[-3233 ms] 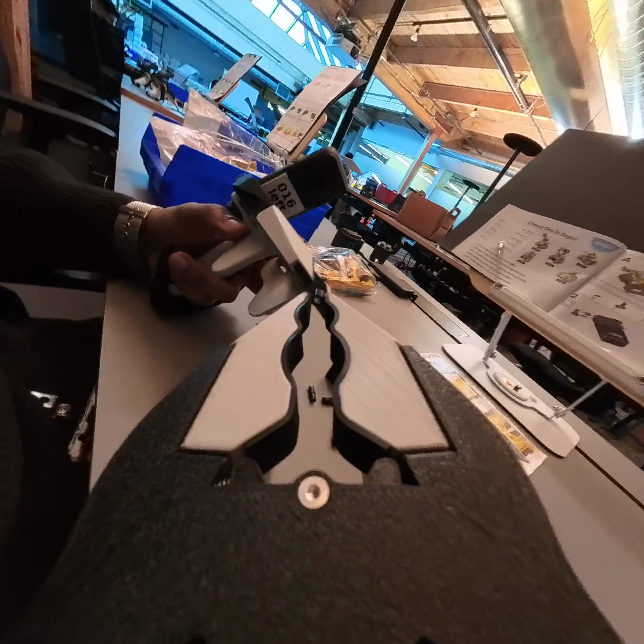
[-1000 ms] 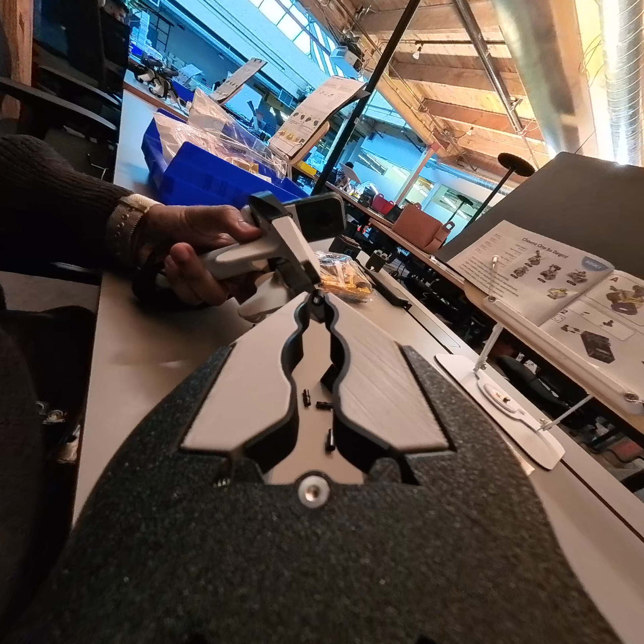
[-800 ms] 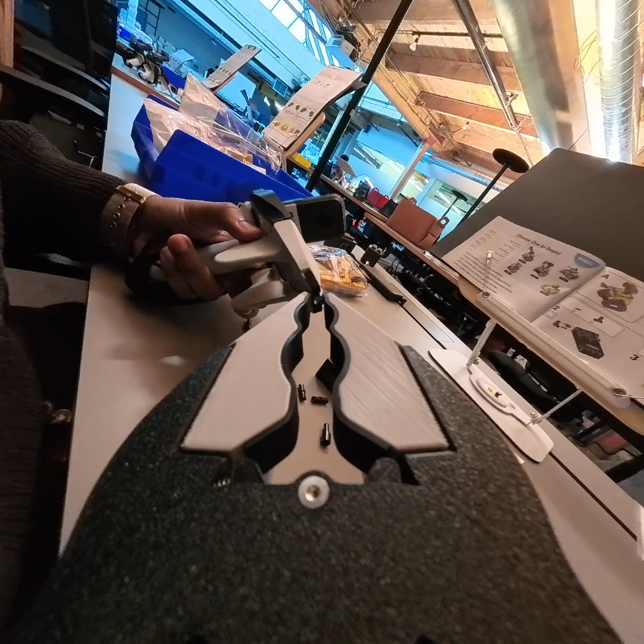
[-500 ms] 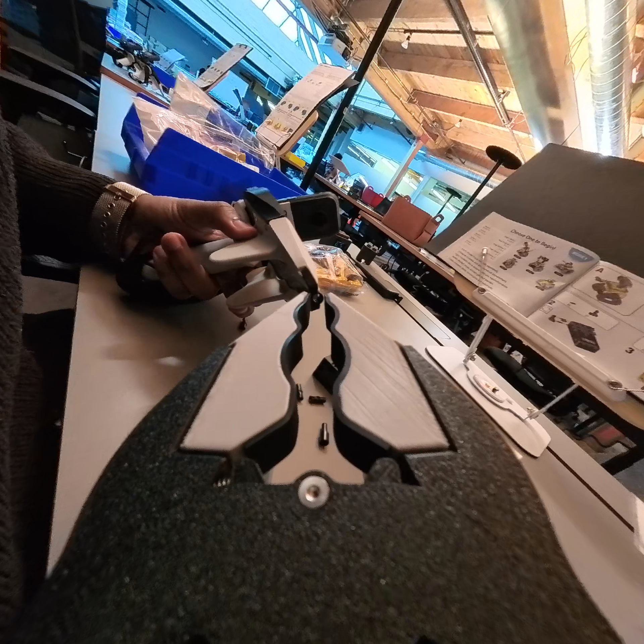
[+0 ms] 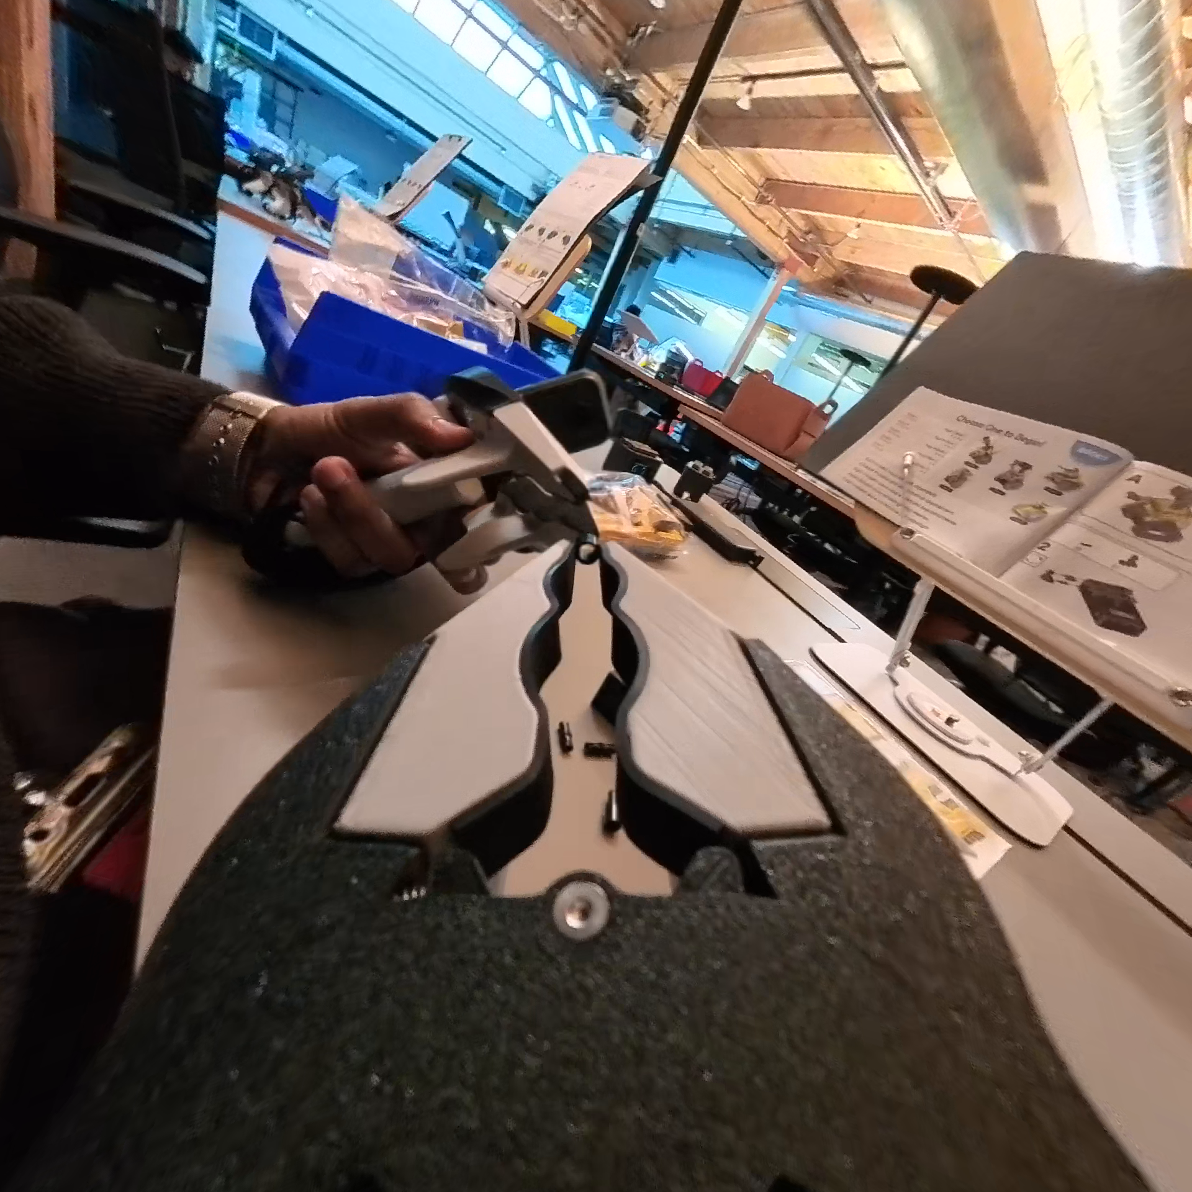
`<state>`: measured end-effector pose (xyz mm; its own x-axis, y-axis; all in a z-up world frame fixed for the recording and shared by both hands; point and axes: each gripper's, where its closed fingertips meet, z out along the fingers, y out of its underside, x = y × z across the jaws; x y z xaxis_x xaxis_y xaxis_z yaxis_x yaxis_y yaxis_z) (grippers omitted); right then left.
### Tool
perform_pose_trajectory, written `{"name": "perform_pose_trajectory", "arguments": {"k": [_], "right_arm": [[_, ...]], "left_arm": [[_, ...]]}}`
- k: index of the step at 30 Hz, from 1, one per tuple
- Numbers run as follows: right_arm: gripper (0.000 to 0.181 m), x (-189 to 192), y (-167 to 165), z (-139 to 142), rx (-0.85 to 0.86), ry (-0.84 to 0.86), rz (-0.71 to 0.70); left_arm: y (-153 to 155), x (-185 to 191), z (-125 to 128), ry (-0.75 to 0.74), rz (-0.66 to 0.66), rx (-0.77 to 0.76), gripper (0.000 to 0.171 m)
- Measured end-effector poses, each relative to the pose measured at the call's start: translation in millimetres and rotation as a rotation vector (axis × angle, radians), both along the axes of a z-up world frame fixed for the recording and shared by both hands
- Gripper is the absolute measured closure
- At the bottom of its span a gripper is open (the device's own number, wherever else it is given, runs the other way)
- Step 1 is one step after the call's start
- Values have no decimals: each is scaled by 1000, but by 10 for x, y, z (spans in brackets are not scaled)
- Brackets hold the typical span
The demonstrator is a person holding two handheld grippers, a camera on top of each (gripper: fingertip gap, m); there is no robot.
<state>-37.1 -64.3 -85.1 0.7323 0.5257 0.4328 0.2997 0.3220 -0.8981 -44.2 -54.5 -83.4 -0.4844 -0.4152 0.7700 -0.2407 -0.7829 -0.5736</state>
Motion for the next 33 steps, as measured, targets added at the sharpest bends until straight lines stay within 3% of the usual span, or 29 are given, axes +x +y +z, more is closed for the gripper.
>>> {"name": "perform_pose_trajectory", "arguments": {"k": [10, 33], "right_arm": [[174, 319, 93, 168, 21, 143, -126], [174, 359, 107, 187, 70, 112, -191]], "left_arm": [[-29, -41, 45, -38, 17, 45, 163], [-244, -65, 64, -57, -69, 87, 163]]}}
